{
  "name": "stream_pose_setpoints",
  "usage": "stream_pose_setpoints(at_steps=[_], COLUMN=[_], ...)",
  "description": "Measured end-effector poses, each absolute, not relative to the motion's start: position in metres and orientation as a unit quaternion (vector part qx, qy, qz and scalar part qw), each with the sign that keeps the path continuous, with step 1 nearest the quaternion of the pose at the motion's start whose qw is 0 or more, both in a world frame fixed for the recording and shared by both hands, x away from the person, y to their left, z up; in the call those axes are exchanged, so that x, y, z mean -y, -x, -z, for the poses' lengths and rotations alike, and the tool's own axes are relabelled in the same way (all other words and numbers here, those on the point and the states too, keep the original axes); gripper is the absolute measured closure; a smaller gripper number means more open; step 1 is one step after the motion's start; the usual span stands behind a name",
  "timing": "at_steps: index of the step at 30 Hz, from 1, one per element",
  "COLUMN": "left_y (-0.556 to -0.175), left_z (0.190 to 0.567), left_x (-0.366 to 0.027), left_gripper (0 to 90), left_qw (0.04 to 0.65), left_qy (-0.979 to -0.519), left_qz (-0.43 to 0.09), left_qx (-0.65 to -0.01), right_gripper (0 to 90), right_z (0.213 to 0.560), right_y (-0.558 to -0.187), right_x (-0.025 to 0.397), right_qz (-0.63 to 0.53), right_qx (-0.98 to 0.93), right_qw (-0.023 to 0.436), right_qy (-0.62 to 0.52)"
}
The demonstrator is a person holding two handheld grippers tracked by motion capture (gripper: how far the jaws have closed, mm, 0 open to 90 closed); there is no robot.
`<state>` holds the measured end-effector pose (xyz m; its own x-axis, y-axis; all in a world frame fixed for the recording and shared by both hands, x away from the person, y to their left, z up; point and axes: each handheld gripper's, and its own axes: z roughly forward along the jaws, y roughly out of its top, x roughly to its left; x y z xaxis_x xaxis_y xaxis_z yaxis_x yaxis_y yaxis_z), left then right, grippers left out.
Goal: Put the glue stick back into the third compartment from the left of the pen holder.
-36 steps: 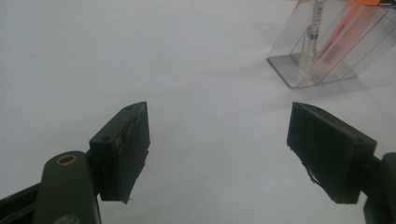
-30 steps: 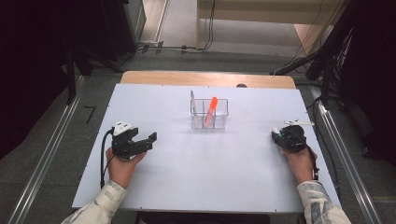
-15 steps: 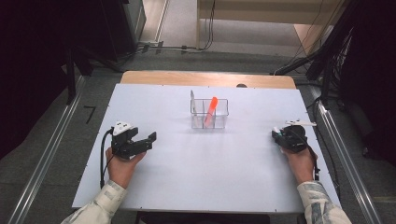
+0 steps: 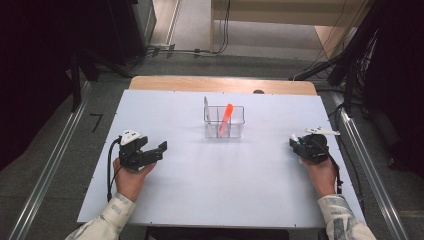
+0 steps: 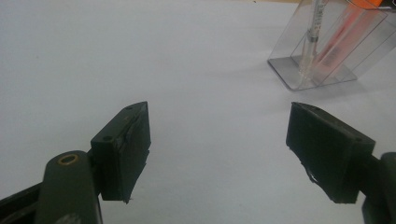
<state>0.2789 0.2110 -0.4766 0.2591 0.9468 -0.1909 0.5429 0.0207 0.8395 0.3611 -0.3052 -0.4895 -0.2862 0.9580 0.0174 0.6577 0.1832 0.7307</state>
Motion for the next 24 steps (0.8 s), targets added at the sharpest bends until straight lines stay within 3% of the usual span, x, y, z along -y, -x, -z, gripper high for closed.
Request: stream_pose_setpoints(at_steps=[24], left_y=[-0.28], left_z=[0.477], left_x=[-0.212], left_gripper=[22.3], left_qw=[0.437], left_qy=[-0.66], left_qz=[-0.231], left_qx=[-0.565], right_gripper=[63.1], right_z=[0.462], right_y=[-0.35], right_x=[0.255], right_qz=[-0.386], right_qx=[-0.75], right_qw=[0.216], right_qy=[-0.491])
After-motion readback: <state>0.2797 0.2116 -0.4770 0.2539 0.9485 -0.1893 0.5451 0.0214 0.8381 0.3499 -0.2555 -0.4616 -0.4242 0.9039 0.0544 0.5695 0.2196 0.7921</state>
